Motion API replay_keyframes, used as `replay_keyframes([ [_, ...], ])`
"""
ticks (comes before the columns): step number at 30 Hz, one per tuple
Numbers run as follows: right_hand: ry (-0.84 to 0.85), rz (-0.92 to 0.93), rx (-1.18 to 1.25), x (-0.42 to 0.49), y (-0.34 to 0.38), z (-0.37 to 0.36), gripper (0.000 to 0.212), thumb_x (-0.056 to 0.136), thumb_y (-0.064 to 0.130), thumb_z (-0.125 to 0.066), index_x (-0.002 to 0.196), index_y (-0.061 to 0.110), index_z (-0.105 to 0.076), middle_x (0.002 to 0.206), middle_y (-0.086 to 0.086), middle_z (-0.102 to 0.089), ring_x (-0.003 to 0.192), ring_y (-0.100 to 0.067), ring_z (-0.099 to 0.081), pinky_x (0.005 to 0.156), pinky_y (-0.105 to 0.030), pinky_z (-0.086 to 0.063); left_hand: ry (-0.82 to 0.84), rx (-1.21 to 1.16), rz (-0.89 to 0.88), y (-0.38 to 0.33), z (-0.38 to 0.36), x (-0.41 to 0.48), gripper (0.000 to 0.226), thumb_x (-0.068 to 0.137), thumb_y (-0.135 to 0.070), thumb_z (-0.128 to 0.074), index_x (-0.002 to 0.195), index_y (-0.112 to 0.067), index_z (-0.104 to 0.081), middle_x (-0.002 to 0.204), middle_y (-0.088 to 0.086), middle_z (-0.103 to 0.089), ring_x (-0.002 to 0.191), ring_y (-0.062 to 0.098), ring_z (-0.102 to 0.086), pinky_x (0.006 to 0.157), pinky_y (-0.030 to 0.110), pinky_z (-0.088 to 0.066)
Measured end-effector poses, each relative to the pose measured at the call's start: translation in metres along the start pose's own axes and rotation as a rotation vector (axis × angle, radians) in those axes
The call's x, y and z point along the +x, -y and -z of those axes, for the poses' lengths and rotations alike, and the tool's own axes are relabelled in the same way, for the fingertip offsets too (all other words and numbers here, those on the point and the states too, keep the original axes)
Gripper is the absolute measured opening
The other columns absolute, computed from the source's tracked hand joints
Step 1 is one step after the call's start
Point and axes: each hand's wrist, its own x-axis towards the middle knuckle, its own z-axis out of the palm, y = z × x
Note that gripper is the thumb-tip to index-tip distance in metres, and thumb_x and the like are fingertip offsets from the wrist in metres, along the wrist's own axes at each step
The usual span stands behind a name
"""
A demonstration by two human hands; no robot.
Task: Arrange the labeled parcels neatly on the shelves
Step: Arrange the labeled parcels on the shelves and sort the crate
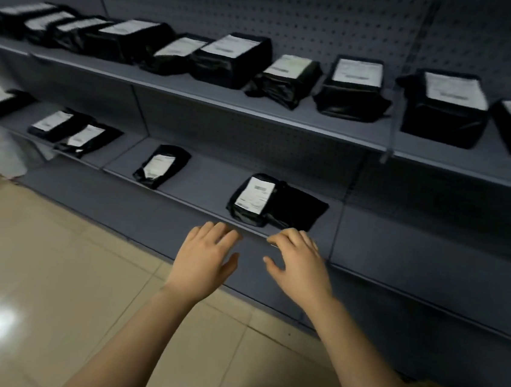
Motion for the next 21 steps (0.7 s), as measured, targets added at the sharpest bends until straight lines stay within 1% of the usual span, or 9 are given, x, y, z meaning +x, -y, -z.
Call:
replay_keyframes([
  [4,0.000,0.001,0.024,0.043,0.026,-0.023,0.033,0.091,0.031,-0.064,0.120,0.018,-0.061,0.114,0.000,-0.056,0.110,-0.023,-0.051,0.097,-0.037,-0.042,0.003,0.023,0.002,0.054,0.007,0.007,0.033,0.074,-0.022,-0.078,0.102,-0.017,-0.063,0.091,0.002,-0.058,0.082,0.026,-0.054,0.071,0.032,-0.032],
  [9,0.015,-0.006,0.028,0.091,0.035,-0.049,0.032,0.088,0.030,-0.068,0.117,0.018,-0.063,0.112,0.000,-0.058,0.109,-0.023,-0.053,0.096,-0.036,-0.042,0.016,0.006,0.022,0.102,-0.007,0.027,0.034,0.074,-0.022,-0.078,0.104,-0.017,-0.062,0.095,0.002,-0.059,0.084,0.027,-0.055,0.068,0.035,-0.041],
  [12,0.031,-0.001,0.028,0.121,0.031,-0.064,0.030,0.087,0.029,-0.069,0.114,0.017,-0.063,0.110,0.000,-0.058,0.107,-0.022,-0.053,0.094,-0.034,-0.041,0.017,0.006,0.021,0.124,-0.023,0.045,0.034,0.074,-0.022,-0.078,0.103,-0.017,-0.062,0.095,0.002,-0.059,0.085,0.026,-0.054,0.069,0.033,-0.039],
  [16,0.042,0.000,0.047,0.158,0.025,-0.082,0.029,0.084,0.026,-0.072,0.110,0.015,-0.065,0.107,-0.001,-0.060,0.104,-0.023,-0.056,0.090,-0.038,-0.047,0.050,-0.011,0.035,0.150,-0.043,0.070,0.034,0.075,-0.023,-0.076,0.105,-0.017,-0.063,0.098,0.002,-0.059,0.088,0.025,-0.055,0.071,0.032,-0.039],
  [21,0.086,-0.025,0.049,0.189,0.019,-0.099,0.031,0.087,0.030,-0.068,0.115,0.017,-0.063,0.111,0.001,-0.058,0.109,-0.022,-0.053,0.094,-0.036,-0.046,0.099,-0.063,0.030,0.174,-0.064,0.096,0.033,0.075,-0.022,-0.076,0.106,-0.017,-0.063,0.098,0.002,-0.060,0.088,0.025,-0.058,0.072,0.034,-0.044],
])
